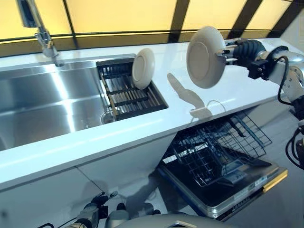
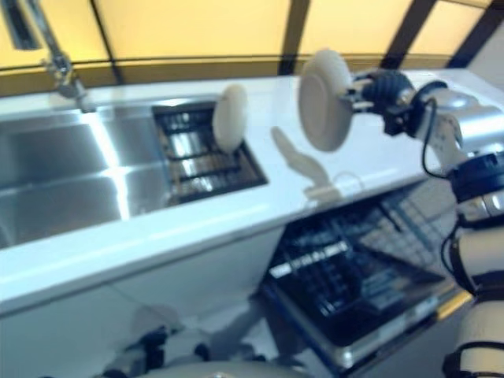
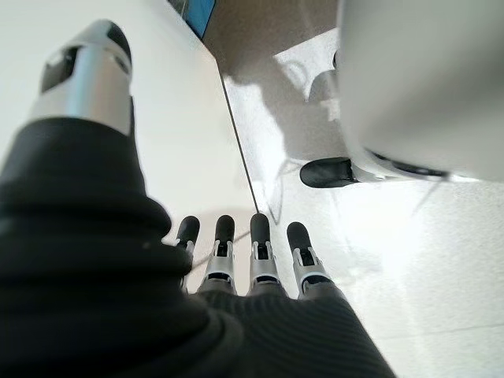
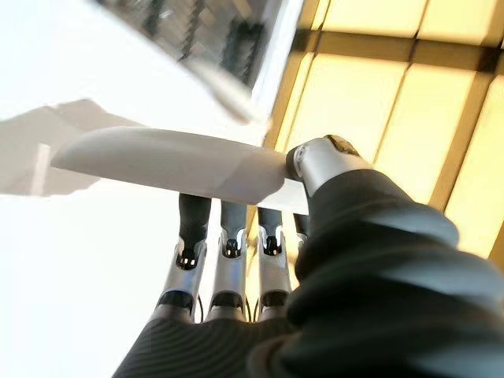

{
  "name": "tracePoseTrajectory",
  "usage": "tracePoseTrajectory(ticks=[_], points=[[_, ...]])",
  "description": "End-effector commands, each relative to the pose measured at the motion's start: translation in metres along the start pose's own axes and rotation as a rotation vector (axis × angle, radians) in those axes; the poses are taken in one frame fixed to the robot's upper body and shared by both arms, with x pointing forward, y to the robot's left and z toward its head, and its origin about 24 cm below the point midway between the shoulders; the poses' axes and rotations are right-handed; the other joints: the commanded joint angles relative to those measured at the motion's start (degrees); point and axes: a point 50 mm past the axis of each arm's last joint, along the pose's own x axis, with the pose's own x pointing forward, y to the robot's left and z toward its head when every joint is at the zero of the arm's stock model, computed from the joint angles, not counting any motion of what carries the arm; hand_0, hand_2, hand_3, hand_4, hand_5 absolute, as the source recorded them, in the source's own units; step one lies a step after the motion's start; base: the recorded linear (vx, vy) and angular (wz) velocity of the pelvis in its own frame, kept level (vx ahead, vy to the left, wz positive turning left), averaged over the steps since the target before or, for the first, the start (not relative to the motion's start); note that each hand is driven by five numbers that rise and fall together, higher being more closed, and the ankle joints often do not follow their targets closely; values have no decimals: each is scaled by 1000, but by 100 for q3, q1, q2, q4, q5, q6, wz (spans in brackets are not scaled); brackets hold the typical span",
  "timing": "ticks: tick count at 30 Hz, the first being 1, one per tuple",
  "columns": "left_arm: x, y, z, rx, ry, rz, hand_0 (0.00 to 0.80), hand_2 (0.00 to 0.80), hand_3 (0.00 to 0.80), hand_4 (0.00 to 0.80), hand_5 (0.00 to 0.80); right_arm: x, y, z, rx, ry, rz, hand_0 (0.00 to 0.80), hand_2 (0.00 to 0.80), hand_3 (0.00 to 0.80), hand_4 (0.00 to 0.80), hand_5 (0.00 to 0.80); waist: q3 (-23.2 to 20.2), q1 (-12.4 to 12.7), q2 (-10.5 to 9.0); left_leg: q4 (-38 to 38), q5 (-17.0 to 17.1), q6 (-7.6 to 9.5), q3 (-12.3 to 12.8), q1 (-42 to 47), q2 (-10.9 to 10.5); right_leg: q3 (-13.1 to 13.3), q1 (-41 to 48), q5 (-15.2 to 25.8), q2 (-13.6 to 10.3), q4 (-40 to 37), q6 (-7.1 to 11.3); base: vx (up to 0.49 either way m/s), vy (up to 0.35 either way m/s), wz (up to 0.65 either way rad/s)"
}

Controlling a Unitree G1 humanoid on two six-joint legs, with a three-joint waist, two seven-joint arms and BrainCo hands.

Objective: Take plates into dishwasher

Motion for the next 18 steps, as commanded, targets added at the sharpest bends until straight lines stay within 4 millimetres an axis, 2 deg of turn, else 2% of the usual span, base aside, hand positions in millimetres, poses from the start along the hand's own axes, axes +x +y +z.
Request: tracePoseTrajectory(ticks=[1, 3, 6, 18], points=[[1, 11, 6, -8, -4, 30, 0, 0, 0, 0, 0, -23, -21, 16, -43, -89, -43, 800, 800, 800, 800, 800, -155, 36, -111, 17, -469, -176, -27, 314, 193, 306, -493, 822, -622, -9, 731, -3, 1, -22], [1, 12, 7, -11, -7, 32, 0, 0, 0, 0, 0, -27, -25, 10, -36, -73, -54, 800, 800, 800, 800, 800, -149, -14, -108, 17, -471, -172, 6, 322, 201, 342, -507, 826, -617, -5, 736, -5, 3, -23], [0, 13, 8, -20, -14, 35, 0, 0, 0, 0, 0, -38, -35, -10, -24, -37, -70, 800, 800, 800, 800, 800, -120, -127, -92, 17, -483, -160, 66, 332, 215, 430, -539, 818, -593, 10, 742, -12, -1, -10], [1, 15, 13, -24, -34, 36, 0, 0, 0, 0, 0, -59, -43, -69, -31, 125, -49, 800, 800, 800, 800, 800, -59, -347, -89, 17, -513, -148, 204, 347, 253, 574, -604, 828, -536, 13, 756, -18, -10, -12]])
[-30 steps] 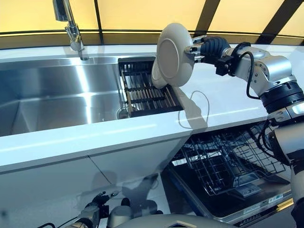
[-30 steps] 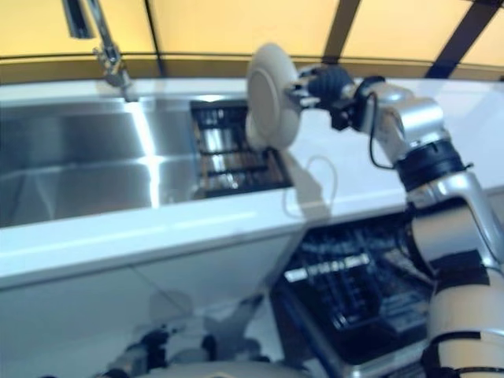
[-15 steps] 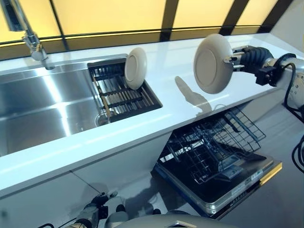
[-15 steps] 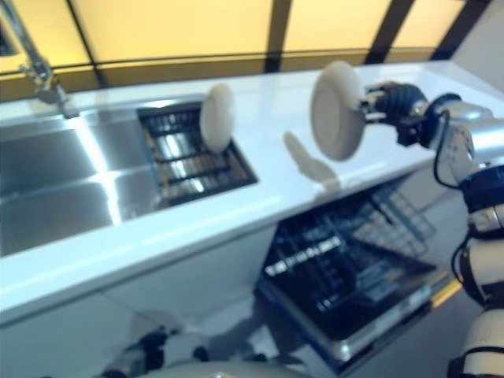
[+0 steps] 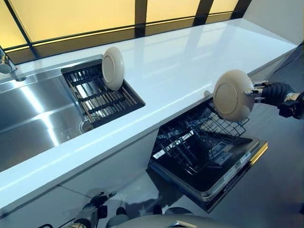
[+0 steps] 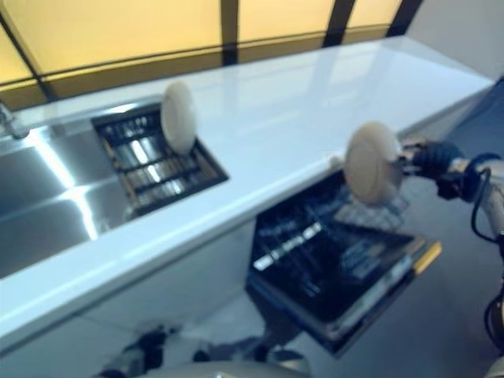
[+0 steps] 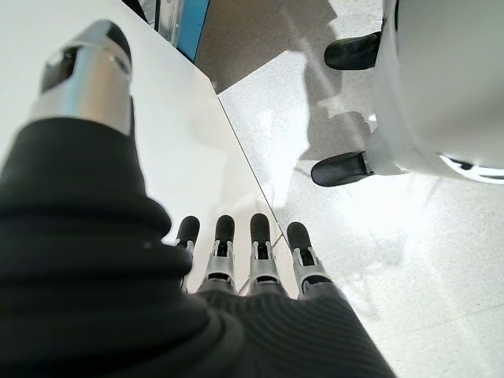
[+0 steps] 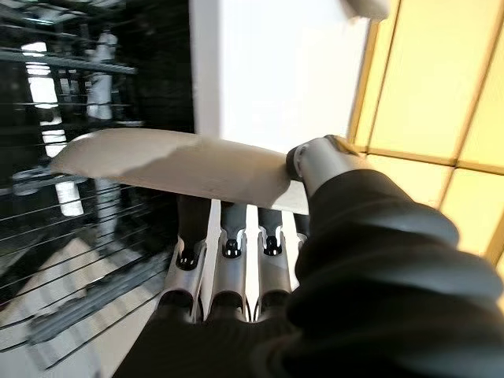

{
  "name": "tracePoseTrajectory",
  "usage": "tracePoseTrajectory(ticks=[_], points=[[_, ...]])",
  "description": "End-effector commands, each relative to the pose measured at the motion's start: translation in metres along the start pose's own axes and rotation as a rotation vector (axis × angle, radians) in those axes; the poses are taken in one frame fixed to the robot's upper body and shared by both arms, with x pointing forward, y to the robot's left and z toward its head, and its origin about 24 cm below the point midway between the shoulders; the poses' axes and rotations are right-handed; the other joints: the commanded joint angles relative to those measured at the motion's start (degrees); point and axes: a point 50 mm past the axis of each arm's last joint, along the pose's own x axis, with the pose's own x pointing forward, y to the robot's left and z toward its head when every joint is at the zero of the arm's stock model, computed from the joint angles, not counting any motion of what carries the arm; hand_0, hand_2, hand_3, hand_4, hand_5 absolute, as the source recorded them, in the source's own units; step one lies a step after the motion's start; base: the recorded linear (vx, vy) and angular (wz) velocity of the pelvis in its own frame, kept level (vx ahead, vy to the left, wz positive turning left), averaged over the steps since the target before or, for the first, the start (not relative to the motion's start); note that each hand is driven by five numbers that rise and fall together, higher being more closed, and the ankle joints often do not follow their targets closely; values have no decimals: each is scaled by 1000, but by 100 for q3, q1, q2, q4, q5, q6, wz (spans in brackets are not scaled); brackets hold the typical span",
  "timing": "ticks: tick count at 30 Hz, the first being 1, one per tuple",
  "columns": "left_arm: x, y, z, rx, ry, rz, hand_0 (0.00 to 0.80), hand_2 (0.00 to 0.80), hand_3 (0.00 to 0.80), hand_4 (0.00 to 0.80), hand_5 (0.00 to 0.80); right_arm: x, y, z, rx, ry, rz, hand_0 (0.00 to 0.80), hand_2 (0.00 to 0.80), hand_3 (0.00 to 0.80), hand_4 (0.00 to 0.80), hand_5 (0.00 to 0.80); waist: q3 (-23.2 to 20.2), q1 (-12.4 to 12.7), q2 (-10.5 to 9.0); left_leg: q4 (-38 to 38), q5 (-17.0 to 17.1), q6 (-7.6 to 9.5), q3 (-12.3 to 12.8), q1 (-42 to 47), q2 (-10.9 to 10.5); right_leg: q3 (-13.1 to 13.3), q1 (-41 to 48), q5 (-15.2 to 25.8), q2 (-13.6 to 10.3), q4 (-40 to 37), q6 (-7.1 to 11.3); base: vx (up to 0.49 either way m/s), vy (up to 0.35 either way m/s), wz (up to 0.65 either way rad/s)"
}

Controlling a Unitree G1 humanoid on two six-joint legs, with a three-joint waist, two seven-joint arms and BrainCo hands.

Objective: Take plates into dishwasher

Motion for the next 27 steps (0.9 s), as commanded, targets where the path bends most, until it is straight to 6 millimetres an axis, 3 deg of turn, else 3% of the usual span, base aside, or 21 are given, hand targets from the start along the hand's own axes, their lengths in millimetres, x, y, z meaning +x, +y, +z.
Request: tracePoseTrajectory(ticks=[1, 11, 27], points=[[1, 12, 13, -3, -31, 33, 0, 0, 0, 0, 0, -8, -7, 16, -52, -84, -22, 800, 800, 800, 800, 800, -59, 144, -225, 19, -467, -106, -190, 344, 163, 138, -428, 697, -612, 108, 720, 0, 0, 0], [1, 12, 19, 4, -41, 29, 0, 0, 0, 0, 0, -2, -9, -19, -85, 59, -9, 800, 800, 800, 800, 800, -3, 192, -211, 19, -459, -99, -185, 334, 182, 93, -430, 688, -609, 110, 722, -4, -2, -1], [2, 8, 25, 29, -52, 7, 0, 0, 0, 0, 0, 23, 11, -40, -48, 133, 88, 800, 800, 800, 800, 800, 27, 400, -148, 19, -441, -105, -288, 319, 182, -40, -371, 646, -646, 93, 706, 0, 0, 0]])
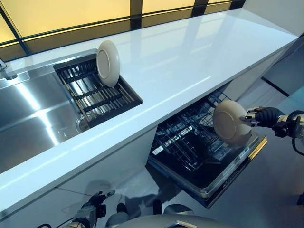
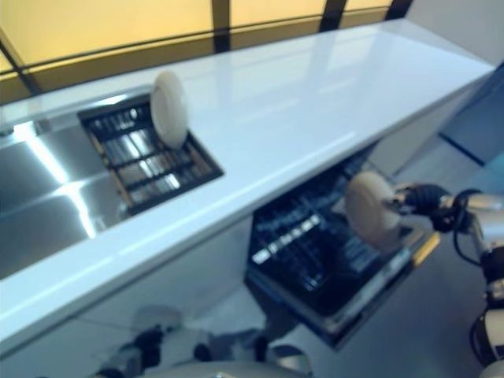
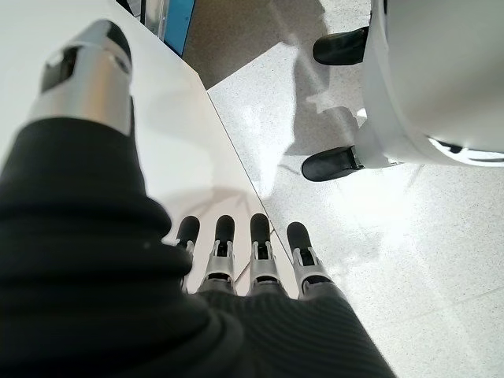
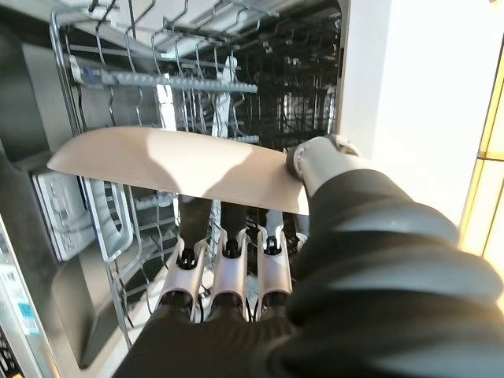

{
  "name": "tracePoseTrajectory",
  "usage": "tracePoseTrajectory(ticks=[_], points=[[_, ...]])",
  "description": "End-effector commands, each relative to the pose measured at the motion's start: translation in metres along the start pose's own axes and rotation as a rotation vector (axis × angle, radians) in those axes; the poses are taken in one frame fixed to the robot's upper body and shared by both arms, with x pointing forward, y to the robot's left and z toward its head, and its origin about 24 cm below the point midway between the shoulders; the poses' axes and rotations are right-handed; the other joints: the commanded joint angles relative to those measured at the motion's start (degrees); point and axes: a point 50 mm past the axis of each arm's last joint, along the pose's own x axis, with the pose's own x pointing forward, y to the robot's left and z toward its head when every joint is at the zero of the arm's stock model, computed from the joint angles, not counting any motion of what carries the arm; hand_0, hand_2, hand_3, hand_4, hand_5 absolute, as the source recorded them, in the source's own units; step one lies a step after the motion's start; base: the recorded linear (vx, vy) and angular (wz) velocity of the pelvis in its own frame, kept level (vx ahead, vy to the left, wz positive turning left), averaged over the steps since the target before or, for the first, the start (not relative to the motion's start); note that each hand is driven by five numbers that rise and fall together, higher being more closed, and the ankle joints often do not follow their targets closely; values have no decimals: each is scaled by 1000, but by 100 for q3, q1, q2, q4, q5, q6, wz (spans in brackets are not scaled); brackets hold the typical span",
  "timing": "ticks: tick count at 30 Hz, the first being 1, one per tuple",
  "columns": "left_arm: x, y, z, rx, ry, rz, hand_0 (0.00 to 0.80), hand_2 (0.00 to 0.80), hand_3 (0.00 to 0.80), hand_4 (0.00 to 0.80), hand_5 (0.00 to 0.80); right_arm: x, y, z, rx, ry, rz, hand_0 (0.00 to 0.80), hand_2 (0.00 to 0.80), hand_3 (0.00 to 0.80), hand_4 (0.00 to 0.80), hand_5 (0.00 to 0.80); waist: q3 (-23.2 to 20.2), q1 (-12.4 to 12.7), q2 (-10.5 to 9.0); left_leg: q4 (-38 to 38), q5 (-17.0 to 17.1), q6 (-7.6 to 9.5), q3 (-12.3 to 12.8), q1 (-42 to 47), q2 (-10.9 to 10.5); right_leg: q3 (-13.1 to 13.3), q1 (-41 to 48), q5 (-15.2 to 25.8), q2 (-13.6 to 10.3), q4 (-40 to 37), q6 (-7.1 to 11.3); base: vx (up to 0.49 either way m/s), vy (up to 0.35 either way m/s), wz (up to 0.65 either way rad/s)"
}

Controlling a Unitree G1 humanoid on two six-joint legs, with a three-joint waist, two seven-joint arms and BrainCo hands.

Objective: Take plates into dishwasher

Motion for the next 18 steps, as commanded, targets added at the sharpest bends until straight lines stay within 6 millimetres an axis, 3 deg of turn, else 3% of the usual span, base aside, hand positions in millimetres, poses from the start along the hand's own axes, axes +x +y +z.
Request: tracePoseTrajectory(ticks=[1, 18], points=[[2, 3, 22, 40, -52, -3, 0, 0, 0, 0, 0, 8, 3, 20, -21, -83, 16, 800, 800, 800, 800, 800, -169, 372, -129, 17, -430, -100, -305, 314, 183, -43, -408, 597, -649, 135, 726, 0, 0, 0], [3, -2, 25, 53, -56, -24, 0, 0, 0, 0, 0, 41, 32, 28, 31, -83, 102, 800, 800, 800, 800, 800, -169, 597, -47, 19, -417, -114, -428, 301, 164, -191, -343, 556, -704, 118, 698, 4, 1, 4]])
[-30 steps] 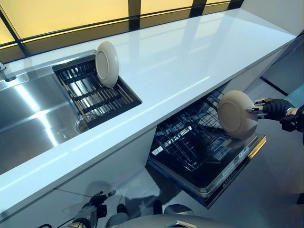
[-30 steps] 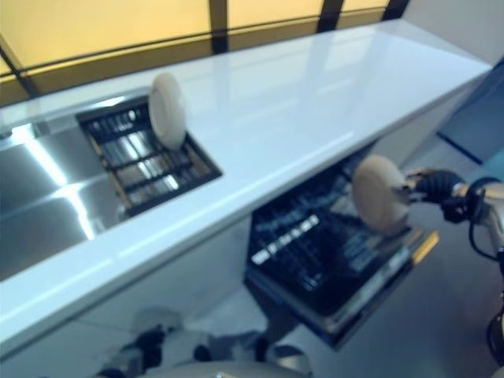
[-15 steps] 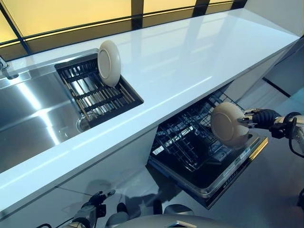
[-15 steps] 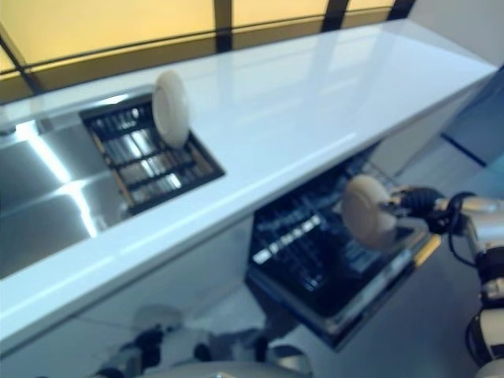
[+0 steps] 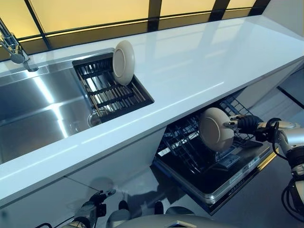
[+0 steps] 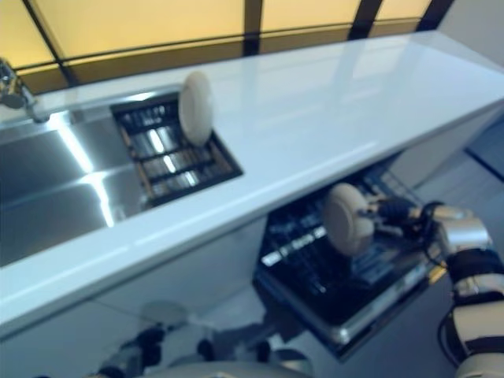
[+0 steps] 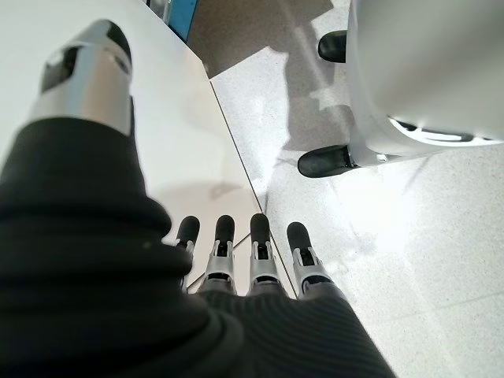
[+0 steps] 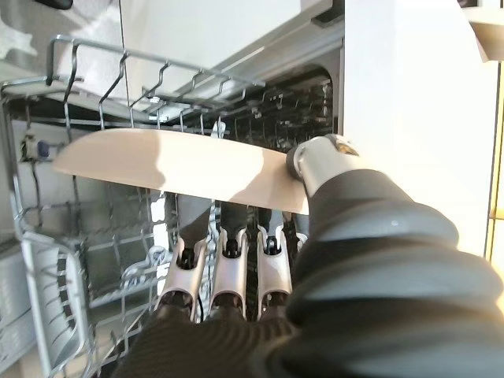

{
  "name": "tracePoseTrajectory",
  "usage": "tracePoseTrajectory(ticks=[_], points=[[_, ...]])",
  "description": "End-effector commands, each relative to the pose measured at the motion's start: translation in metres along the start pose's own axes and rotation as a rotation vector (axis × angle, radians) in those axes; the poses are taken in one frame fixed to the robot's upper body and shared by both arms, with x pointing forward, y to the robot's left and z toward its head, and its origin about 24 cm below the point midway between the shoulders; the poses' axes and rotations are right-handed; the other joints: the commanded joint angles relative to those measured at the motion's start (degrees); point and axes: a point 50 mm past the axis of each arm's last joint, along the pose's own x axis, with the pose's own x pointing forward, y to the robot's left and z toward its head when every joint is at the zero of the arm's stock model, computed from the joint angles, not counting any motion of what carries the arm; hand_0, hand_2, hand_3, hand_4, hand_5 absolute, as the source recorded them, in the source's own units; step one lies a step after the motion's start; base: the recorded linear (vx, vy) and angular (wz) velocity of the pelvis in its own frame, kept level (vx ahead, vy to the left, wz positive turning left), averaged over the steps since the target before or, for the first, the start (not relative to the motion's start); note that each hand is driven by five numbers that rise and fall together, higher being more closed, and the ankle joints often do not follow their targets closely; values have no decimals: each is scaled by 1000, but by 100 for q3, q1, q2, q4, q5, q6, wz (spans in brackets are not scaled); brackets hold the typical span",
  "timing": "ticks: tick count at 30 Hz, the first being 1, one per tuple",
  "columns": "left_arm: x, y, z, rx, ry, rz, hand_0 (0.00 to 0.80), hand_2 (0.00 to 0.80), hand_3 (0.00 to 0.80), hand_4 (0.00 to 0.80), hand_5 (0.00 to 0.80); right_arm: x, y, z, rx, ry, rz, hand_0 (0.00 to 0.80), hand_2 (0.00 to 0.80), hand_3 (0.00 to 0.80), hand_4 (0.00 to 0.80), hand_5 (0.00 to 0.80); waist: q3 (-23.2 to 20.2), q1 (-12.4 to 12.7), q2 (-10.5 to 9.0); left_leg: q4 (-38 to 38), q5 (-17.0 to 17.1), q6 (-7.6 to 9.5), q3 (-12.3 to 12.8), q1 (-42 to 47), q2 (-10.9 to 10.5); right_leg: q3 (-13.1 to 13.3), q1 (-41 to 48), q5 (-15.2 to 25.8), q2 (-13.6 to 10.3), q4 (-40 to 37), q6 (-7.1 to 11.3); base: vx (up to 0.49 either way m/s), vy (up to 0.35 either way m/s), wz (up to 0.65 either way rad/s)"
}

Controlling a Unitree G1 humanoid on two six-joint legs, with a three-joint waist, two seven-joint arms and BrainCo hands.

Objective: Take plates into dishwasher

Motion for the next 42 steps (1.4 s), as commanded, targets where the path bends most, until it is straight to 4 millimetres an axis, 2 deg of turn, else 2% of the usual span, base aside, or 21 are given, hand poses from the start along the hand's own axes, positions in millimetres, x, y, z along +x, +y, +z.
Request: tracePoseTrajectory(ticks=[1, 10, 24, 36, 37, 38, 42], points=[[2, 0, 22, 31, -51, -6, 0, 0, 0, 0, 0, 7, 2, 40, -61, -76, -14, 800, 800, 800, 800, 800, -192, 183, -93, 19, -433, -133, -267, 310, 185, -32, -399, 557, -686, 121, 695, 0, 0, 0], [3, -3, 28, -54, -86, -8, 0, 0, 0, 0, 0, 19, 5, 32, -32, -20, -21, 800, 800, 800, 800, 800, -181, 317, -50, 25, -418, -138, -338, 299, 179, -112, -356, 534, -721, 115, 685, 4, 1, 3], [3, -5, 31, -62, -92, -13, 0, 0, 0, 0, 0, 38, 15, 18, 51, 39, -33, 800, 800, 800, 800, 800, -184, 473, 41, 31, -415, -129, -437, 295, 142, -191, -303, 504, -762, 106, 653, 4, 2, 3], [4, -8, 32, -63, -93, -20, 0, 0, 0, 0, 0, 47, 20, 16, 25, 114, -54, 800, 800, 800, 800, 800, -202, 578, 93, 31, -416, -122, -505, 306, 118, -223, -256, 483, -787, 96, 635, 5, 6, 4], [4, -8, 32, -65, -92, -19, 0, 0, 0, 0, 0, 48, 19, 15, 28, 116, -81, 439, 439, 439, 439, 439, -203, 577, 94, 30, -416, -122, -506, 309, 116, -222, -256, 485, -788, 97, 633, 4, 14, 3], [4, -9, 32, -66, -91, -18, 0, 0, 0, 0, 0, 48, 19, 15, 41, 117, -86, 0, 0, 0, 0, 0, -204, 580, 98, 30, -417, -120, -512, 312, 113, -222, -252, 483, -786, 97, 630, 0, 0, 0], [4, -8, 30, -68, -87, -17, 0, 0, 0, 0, 0, 48, 19, 15, 77, 113, -73, 0, 0, 0, 0, 0, -208, 582, 102, 29, -420, -118, -518, 320, 114, -215, -246, 477, -781, 101, 624, 0, 0, 0]])
